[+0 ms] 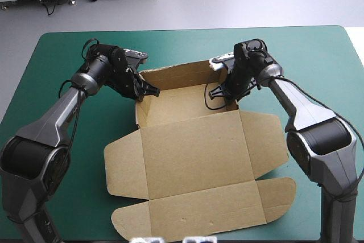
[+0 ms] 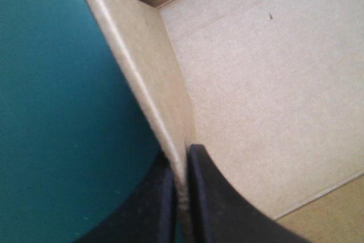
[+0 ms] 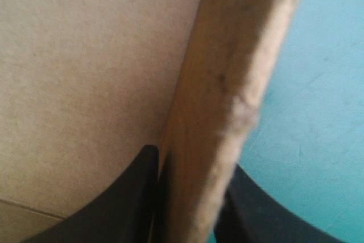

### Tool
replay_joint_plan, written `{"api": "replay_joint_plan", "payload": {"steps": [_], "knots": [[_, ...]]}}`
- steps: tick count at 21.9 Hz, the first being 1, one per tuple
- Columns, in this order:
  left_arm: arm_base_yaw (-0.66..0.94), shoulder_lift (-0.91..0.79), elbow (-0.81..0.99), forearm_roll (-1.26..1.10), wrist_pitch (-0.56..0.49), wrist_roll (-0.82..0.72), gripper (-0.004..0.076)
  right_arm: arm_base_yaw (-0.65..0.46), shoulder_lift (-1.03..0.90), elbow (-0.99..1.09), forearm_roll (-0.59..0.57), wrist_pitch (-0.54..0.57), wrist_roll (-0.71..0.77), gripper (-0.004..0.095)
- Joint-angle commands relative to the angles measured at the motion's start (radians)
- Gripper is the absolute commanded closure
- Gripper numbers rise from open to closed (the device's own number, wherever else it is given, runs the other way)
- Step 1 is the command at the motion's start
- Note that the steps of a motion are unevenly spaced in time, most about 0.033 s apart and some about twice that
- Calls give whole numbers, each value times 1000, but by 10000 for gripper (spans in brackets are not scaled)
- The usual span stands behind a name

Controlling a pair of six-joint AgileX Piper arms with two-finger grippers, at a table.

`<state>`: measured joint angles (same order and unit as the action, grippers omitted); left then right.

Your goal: Fold the box

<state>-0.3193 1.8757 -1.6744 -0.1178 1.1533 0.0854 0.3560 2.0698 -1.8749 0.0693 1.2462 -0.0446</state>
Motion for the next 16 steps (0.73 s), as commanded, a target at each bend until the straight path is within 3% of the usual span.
{"api": "replay_joint_plan", "payload": {"steps": [1, 14, 16], "knots": [[-19, -10, -29, 61, 28, 0, 734, -9, -41, 4, -43, 9, 14, 926], [-50, 39, -77, 137, 135, -74, 732, -9, -41, 11, -50, 9, 10, 923], [-50, 35, -84, 128, 135, -76, 679, -9, -41, 11, -50, 9, 10, 873]]}}
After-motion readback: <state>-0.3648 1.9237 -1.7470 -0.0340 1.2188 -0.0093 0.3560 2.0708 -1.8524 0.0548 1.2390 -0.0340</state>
